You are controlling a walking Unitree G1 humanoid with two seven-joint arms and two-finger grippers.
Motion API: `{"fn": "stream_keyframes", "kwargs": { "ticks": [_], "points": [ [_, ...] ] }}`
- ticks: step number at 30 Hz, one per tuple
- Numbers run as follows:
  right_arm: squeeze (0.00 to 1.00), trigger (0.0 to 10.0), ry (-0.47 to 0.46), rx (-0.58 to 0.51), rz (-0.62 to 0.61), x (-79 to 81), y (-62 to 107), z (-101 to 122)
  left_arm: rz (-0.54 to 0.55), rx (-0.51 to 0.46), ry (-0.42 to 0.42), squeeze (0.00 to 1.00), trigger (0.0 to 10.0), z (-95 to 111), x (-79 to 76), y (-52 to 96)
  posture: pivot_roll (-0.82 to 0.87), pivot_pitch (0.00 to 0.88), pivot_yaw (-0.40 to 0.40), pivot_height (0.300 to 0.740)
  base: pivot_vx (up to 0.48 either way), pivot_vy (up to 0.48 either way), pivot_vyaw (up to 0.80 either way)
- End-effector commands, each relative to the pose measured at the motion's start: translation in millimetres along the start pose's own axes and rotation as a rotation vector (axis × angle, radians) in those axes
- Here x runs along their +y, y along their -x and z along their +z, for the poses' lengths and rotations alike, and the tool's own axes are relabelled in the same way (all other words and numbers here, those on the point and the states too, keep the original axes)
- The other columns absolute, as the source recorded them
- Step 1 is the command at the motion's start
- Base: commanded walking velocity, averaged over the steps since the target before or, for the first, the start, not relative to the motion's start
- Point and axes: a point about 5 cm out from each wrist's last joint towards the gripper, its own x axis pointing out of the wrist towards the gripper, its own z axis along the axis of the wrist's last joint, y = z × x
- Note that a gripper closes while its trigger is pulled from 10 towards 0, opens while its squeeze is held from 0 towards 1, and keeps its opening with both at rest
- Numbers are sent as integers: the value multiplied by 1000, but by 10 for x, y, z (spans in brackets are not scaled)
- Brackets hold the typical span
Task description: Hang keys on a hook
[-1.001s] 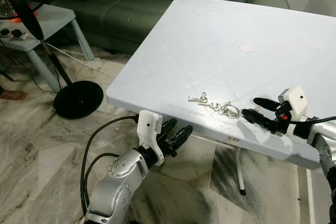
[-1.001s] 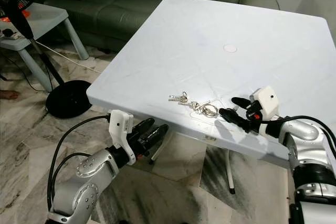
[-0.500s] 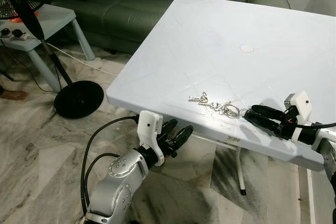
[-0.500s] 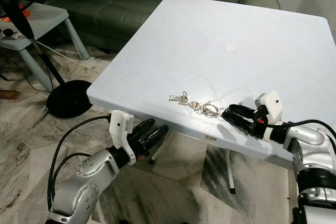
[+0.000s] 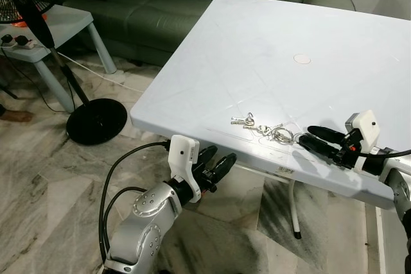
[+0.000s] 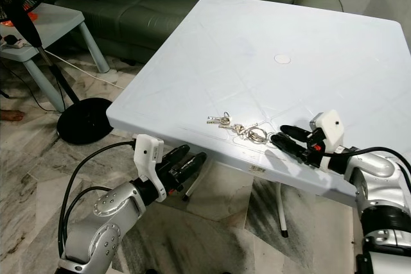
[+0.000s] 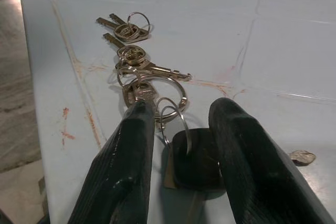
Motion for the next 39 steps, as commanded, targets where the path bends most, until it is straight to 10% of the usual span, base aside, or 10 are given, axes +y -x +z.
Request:
{"fn": "stream_keyframes", "kwargs": {
  "ticks": [1, 6, 7, 9, 12, 14, 15, 39],
  "points": [
    [0, 10000, 30, 11, 16, 28, -15, 6, 3, -6, -5, 0, 10000, 33, 0, 10, 24, 216, 21, 740, 0, 0, 0],
    [0, 10000, 49, 29, 9, 45, -25, -24, 4, -6, -6, 0, 10000, 37, 2, 11, 26, 217, 22, 740, 0, 0, 0],
    [0, 6471, 40, 35, 13, 47, -23, -36, 5, -6, -5, 0, 10000, 40, 3, 10, 26, 218, 22, 740, 0, 0, 0],
    [0, 5255, 46, 42, 18, 55, -15, -48, 5, -7, -4, 0, 10000, 42, 1, 12, 26, 220, 22, 740, 0, 0, 0],
    [0, 6941, 65, 44, 16, 58, -8, -49, 6, -7, -3, 0, 10000, 43, 2, 11, 26, 219, 21, 740, 0, 0, 0],
    [0, 5725, 64, 45, 11, 55, -6, -52, 6, -7, -1, 0, 10000, 42, 2, 12, 26, 219, 21, 740, 0, 0, 0],
    [0, 118, 62, 33, 10, 54, -3, -43, 6, -8, 0, 0, 10000, 42, 2, 12, 26, 219, 21, 740, 0, 0, 0],
    [0, 0, 50, 3, 1, 23, 33, -12, 14, -12, 4, 0, 10000, 52, 19, 1, 25, 219, 19, 740, 0, 0, 0]
  ]
}}
